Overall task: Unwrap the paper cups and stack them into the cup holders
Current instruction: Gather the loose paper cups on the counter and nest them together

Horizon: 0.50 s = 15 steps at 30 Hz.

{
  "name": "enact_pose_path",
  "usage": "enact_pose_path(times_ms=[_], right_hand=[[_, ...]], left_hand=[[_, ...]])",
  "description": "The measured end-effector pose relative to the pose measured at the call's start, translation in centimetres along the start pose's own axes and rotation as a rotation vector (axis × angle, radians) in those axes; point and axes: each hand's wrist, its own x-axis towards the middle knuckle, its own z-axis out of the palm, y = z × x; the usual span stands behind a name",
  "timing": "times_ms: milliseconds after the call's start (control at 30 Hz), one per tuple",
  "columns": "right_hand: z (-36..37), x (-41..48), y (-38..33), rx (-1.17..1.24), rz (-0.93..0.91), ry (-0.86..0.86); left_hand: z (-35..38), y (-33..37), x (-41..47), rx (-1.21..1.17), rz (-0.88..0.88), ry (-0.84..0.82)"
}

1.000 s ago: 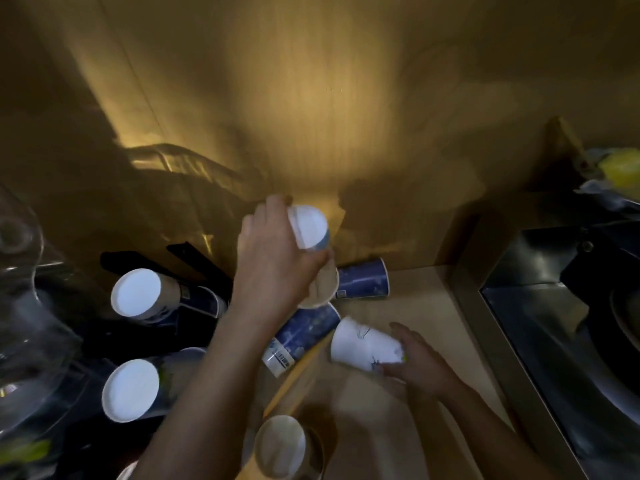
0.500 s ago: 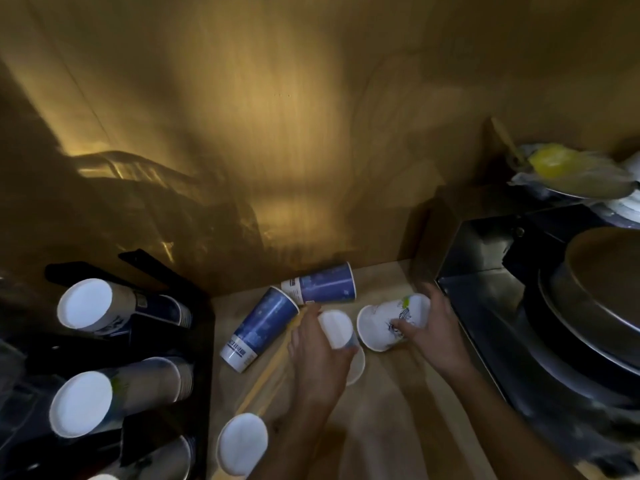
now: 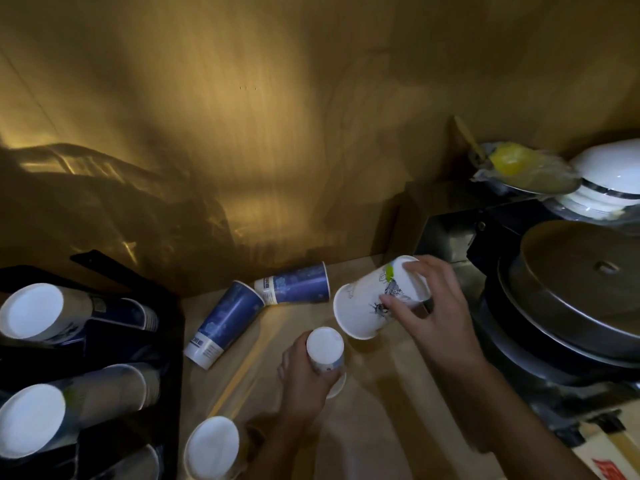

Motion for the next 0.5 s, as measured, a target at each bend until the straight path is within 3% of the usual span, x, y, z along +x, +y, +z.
enact_pose_path(times_ms=[200, 500], right_hand=[[1.1, -0.4, -2.5, -0.091, -0.209, -0.168], [5.1, -1.2, -0.1, -0.154, -0.208, -0.363]], left_hand=[[0.3, -0.7, -0.1, -0.051, 0.039, -0.003], [-0.1, -1.2, 0.1, -0.068, -0.021, -0.017]])
